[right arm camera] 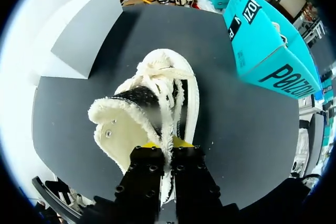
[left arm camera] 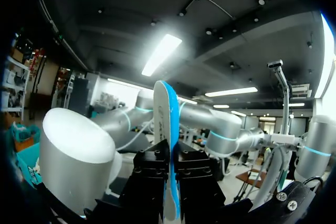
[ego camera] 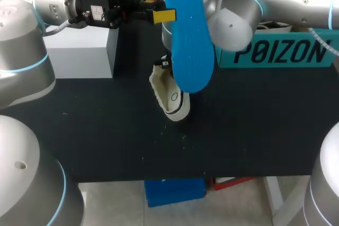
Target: Take the shoe out of the shoebox, open the shoe tongue, remove and reinsert the insole, then place the shoe into the shoebox
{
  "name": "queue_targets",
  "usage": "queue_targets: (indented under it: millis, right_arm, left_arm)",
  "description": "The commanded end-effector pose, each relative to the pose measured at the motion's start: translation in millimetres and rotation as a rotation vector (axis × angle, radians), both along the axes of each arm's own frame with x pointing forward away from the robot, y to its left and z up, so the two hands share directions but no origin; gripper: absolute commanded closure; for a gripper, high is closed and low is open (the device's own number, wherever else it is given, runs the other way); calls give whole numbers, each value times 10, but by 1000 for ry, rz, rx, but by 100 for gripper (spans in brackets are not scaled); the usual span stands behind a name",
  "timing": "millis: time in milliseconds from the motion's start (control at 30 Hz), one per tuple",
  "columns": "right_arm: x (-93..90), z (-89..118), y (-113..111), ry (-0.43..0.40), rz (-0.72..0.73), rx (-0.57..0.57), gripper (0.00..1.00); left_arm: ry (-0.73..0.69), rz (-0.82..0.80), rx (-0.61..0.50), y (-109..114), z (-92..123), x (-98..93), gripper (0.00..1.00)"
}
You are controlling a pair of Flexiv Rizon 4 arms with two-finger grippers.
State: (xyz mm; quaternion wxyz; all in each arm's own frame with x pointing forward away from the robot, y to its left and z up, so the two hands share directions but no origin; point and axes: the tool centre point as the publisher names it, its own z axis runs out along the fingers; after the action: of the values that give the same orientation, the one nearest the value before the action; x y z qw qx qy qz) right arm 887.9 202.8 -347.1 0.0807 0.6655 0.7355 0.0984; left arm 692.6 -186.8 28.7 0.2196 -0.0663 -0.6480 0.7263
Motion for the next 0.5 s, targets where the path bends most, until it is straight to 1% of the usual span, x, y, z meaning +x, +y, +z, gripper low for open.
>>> queue_targets:
  millis: [33,167,300,500]
  right_arm:
    - [10,-62,35,-6,-13,-2,100]
    - [2,-107,28,-7,-48,3,100]
    - [-28,-147,32,-8,-52,10,100]
    - [-83,-244,-36,3,-68,10,100]
  left_arm:
    - [-1,2,-1,-5,-14,-8,100]
    - [-1,2,-1,-5,-14,-8,100]
    - [-1,2,-1,-5,-14,-8,100]
    - [-1,2,-1,-5,-14,-8,100]
